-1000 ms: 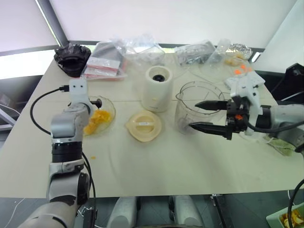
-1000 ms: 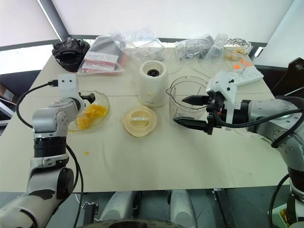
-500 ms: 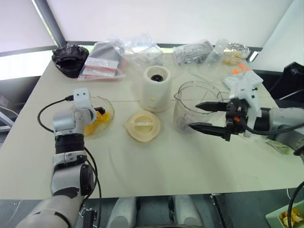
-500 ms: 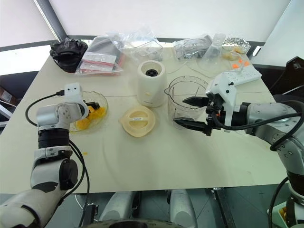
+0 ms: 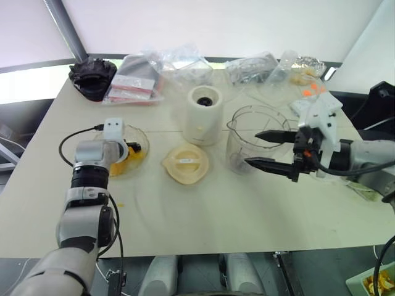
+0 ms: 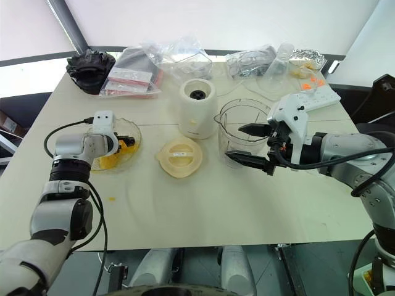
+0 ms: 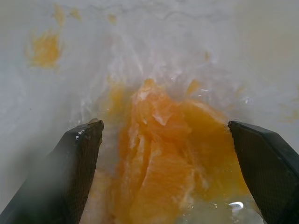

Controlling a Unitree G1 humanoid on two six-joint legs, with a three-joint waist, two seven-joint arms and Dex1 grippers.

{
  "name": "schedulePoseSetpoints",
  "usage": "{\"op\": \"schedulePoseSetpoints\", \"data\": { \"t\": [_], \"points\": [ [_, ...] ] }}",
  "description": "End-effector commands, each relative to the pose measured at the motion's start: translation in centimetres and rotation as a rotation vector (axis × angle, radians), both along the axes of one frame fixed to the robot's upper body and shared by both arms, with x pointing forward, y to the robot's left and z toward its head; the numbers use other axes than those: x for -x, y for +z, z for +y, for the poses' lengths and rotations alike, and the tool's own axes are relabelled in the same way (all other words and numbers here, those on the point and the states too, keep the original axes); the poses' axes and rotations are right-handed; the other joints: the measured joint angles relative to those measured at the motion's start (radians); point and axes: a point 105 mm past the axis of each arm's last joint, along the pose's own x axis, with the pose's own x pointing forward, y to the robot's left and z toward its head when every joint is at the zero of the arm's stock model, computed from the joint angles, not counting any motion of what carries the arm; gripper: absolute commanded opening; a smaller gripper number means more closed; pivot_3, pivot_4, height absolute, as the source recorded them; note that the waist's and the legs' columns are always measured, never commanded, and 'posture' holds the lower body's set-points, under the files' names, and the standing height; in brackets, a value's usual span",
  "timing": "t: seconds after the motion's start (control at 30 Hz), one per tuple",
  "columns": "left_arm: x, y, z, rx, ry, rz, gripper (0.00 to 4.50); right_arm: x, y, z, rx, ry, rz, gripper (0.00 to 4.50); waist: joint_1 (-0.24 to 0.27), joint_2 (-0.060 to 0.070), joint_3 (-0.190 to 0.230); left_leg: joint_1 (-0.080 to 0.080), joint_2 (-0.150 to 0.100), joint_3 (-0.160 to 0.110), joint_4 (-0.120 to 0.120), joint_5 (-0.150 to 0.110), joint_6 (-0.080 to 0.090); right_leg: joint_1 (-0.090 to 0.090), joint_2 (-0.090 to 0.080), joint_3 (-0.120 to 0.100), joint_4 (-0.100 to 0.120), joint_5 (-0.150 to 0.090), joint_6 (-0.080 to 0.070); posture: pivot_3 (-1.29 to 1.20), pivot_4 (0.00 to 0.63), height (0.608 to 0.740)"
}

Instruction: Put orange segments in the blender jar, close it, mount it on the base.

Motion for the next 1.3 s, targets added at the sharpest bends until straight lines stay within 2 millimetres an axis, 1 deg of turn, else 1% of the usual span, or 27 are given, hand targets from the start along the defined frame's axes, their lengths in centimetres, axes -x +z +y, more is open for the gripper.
{"op": "schedulePoseSetpoints", "data": {
  "t": [0.03, 0.1, 0.13, 0.2, 0.3, 0.7, 0.8, 0.83, 0.87, 0.9, 1.17, 1.2, 1.3],
  "points": [
    [0.1, -0.4, -0.6, -0.003, -0.046, 0.029, 4.45, 0.1, 1.3, 0.0, -0.007, 0.001, -0.077, 3.87, 0.000, 0.000, 0.000, 0.000, 0.000, 0.000, 0.000, 0.000, 0.000, 0.000, 0.000, 0.000, 0.000, 0.000, 0.000, 0.00, 0.150, 0.740],
    [0.1, -0.4, -0.6, -0.002, -0.052, 0.030, 4.45, 0.0, 1.3, 0.0, -0.007, 0.001, -0.079, 3.87, 0.000, 0.000, 0.000, 0.000, 0.000, 0.000, 0.000, 0.000, 0.000, 0.000, -0.001, 0.000, 0.000, 0.000, 0.000, 0.00, 0.150, 0.740],
    [0.0, -0.4, -0.6, -0.002, -0.056, 0.029, 4.21, 0.0, 1.3, 0.1, -0.008, 0.001, -0.080, 3.87, 0.000, 0.000, 0.000, 0.000, 0.000, 0.000, 0.000, 0.000, 0.000, 0.000, -0.001, 0.000, 0.000, 0.000, 0.000, 0.00, 0.150, 0.740],
    [0.1, -0.4, -0.6, -0.003, -0.066, 0.031, 3.63, 0.0, 1.3, 0.1, -0.009, 0.002, -0.082, 3.87, 0.000, 0.000, 0.000, 0.000, 0.000, 0.000, 0.000, 0.000, 0.000, 0.000, -0.001, 0.000, 0.000, 0.000, 0.000, 0.00, 0.150, 0.740],
    [0.1, -0.5, -0.5, -0.018, -0.078, 0.032, 2.26, -0.1, 1.2, 0.2, -0.009, 0.002, -0.085, 3.87, -0.002, 0.000, 0.000, 0.000, 0.000, 0.000, 0.000, 0.000, 0.000, 0.000, -0.001, 0.000, 0.000, 0.000, 0.000, 0.00, 0.150, 0.740],
    [0.0, -0.1, -0.6, 0.001, -0.091, 0.012, 2.26, -0.5, 1.3, 0.1, -0.009, -0.006, -0.105, 3.87, -0.002, 0.000, 0.000, 0.000, 0.000, 0.000, 0.000, 0.000, 0.000, 0.000, -0.001, 0.000, 0.000, 0.000, 0.000, 0.00, 0.150, 0.740],
    [0.1, 0.1, -0.8, 0.004, -0.091, 0.010, 1.42, -0.5, 1.3, 0.1, -0.009, -0.007, -0.107, 3.87, -0.002, 0.000, 0.000, 0.000, 0.000, 0.000, 0.000, 0.000, 0.000, 0.000, -0.001, 0.000, 0.000, 0.000, 0.000, 0.00, 0.150, 0.740],
    [0.1, 0.1, -0.8, 0.005, -0.091, 0.009, 0.96, -0.5, 1.3, 0.2, -0.008, -0.006, -0.108, 3.87, -0.002, 0.000, 0.000, 0.000, 0.000, 0.000, 0.000, 0.000, 0.000, 0.000, -0.001, 0.000, 0.000, 0.000, 0.000, 0.00, 0.150, 0.740],
    [0.1, 0.1, -0.8, 0.005, -0.092, 0.009, 0.37, -0.5, 1.3, 0.2, -0.008, -0.006, -0.108, 3.87, -0.002, 0.000, 0.000, 0.000, 0.000, 0.000, 0.000, 0.000, 0.000, 0.000, -0.001, 0.000, 0.000, 0.000, 0.000, 0.00, 0.150, 0.740],
    [0.1, 0.1, -0.8, 0.006, -0.092, 0.009, 0.11, -0.5, 1.3, 0.2, -0.008, -0.006, -0.108, 3.87, -0.002, 0.000, 0.000, 0.000, 0.000, 0.000, 0.000, 0.000, 0.000, 0.000, -0.001, 0.000, 0.000, 0.000, 0.000, 0.00, 0.150, 0.740],
    [0.3, 0.6, -0.6, 0.004, -0.070, -0.035, 0.11, -0.5, 1.2, 0.2, -0.008, -0.011, -0.109, 3.87, -0.003, 0.000, 0.000, 0.000, 0.000, 0.000, 0.000, 0.000, 0.000, 0.000, -0.001, 0.000, 0.001, 0.000, 0.001, 0.00, 0.150, 0.740],
    [0.3, 0.9, -0.6, 0.005, -0.075, -0.061, 0.11, -0.4, 1.2, 0.2, -0.007, -0.011, -0.108, 3.87, -0.002, 0.000, 0.000, 0.000, 0.000, 0.000, 0.000, 0.000, 0.000, 0.000, -0.001, 0.000, 0.000, 0.000, 0.001, 0.00, 0.150, 0.740],
    [0.0, 2.5, -0.8, 0.006, -0.101, -0.203, 0.11, -0.4, 1.1, 0.1, -0.007, -0.012, -0.105, 3.87, -0.003, 0.000, 0.000, 0.000, 0.001, 0.000, 0.000, 0.000, 0.000, 0.000, -0.001, 0.000, 0.000, 0.000, 0.001, 0.00, 0.150, 0.740]
  ]
}}
